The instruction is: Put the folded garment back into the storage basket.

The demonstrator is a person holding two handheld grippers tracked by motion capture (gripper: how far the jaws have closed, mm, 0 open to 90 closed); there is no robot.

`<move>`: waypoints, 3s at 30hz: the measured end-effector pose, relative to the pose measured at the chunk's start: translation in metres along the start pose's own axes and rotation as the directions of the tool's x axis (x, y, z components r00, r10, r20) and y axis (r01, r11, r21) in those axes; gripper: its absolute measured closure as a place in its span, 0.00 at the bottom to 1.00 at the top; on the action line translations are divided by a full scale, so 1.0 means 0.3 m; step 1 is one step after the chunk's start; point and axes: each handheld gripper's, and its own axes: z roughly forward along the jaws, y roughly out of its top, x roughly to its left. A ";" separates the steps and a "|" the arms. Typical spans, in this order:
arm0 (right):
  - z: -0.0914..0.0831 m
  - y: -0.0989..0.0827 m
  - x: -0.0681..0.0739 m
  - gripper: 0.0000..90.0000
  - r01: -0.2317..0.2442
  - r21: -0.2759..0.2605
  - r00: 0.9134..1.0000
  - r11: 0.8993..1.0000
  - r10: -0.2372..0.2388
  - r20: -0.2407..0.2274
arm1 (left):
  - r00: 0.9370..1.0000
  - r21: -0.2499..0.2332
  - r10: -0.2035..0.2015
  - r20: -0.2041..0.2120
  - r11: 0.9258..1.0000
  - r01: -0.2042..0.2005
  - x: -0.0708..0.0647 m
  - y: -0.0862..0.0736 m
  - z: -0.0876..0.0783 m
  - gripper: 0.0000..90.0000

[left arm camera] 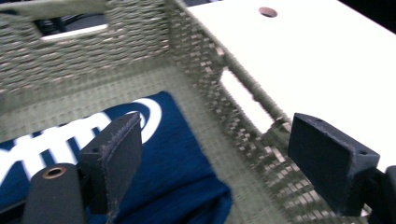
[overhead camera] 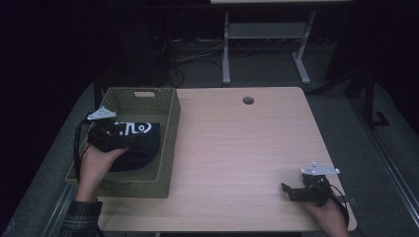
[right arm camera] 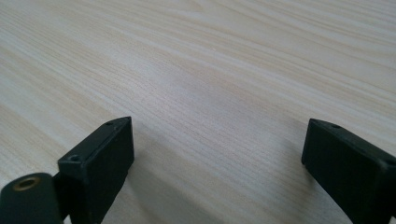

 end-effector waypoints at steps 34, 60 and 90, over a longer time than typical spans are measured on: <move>-0.001 0.000 0.000 0.10 0.000 -0.001 1.000 1.000 0.000 0.000 | 0.954 -0.059 0.149 0.259 0.989 -0.139 -0.481 0.070 0.230 0.17; 0.000 0.000 0.000 0.10 0.001 0.000 1.000 1.000 -0.001 0.000 | 0.925 0.025 0.247 0.287 0.964 -0.265 -0.630 -0.143 0.451 0.16; 0.000 0.000 0.000 0.10 0.001 0.000 1.000 1.000 -0.001 0.000 | 0.926 0.098 0.294 0.238 0.941 -0.324 -0.645 -0.267 0.555 0.14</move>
